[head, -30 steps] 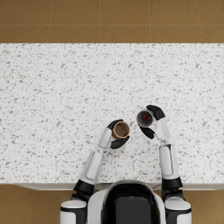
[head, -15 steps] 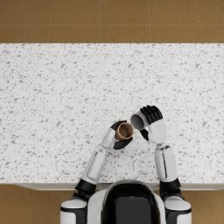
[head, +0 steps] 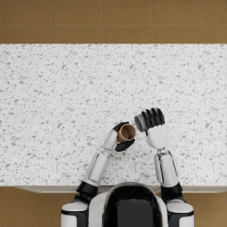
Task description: Pick up two cups and pour the berry on the right into the cup on the left
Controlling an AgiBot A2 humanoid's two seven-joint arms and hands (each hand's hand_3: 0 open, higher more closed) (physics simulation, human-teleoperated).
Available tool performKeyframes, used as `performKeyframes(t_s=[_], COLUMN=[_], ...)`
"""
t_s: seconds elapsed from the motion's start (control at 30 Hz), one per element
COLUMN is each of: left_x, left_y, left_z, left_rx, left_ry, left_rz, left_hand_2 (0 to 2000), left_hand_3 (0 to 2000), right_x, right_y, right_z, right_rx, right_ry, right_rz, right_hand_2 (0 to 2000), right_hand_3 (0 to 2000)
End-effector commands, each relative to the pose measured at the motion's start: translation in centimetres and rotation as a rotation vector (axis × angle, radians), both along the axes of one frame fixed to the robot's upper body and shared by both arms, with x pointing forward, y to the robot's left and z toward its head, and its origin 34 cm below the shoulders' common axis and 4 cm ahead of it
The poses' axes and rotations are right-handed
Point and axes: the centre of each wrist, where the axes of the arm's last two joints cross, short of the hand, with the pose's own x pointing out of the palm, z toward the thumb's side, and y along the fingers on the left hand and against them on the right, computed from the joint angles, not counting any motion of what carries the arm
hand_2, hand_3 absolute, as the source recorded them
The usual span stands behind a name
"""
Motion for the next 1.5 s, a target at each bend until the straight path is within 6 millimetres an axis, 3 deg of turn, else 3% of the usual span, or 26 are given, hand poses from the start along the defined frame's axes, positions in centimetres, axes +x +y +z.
performKeyframes(t_s=[0.03, 0.3, 0.33, 0.37, 0.4, 0.77, 1.5], left_x=[0.0, 0.9, 0.5, 0.9, 0.9, 1.5, 1.2], left_y=[0.0, -0.5, -0.3, 0.1, -0.6, -0.7, -0.3], left_z=[0.0, 0.6, -0.2, 0.3, 0.5, 0.8, 0.2], left_rx=[0.0, -0.014, -0.004, 0.351, 0.077, 0.065, 0.063], left_ry=[0.001, -0.01, 0.012, -0.127, -0.04, -0.039, -0.014], left_rz=[0.001, 0.007, 0.007, -0.225, -0.055, -0.04, -0.038], left_hand_2=[2000, 2000, 2000, 2000, 2000, 2000, 2000], left_hand_3=[1280, 1280, 1280, 1280, 1280, 1280, 1280], right_x=[-0.4, -0.9, -1.1, -1.1, -1.2, -1.2, -1.0], right_y=[0.2, 0.4, 0.6, 0.6, 0.8, 0.8, 0.9], right_z=[0.9, 1.2, 1.3, 1.3, 1.3, 1.7, 0.6], right_rx=[-0.013, -0.192, -0.217, -0.239, -0.262, -0.421, -0.44], right_ry=[-0.045, -0.129, -0.142, -0.15, -0.161, -0.233, -0.199], right_rz=[-0.008, -0.148, -0.158, -0.178, -0.19, -0.352, -0.351], right_hand_2=[2000, 2000, 2000, 2000, 2000, 2000, 2000], right_hand_3=[1280, 1280, 1280, 1280, 1280, 1280, 1280])
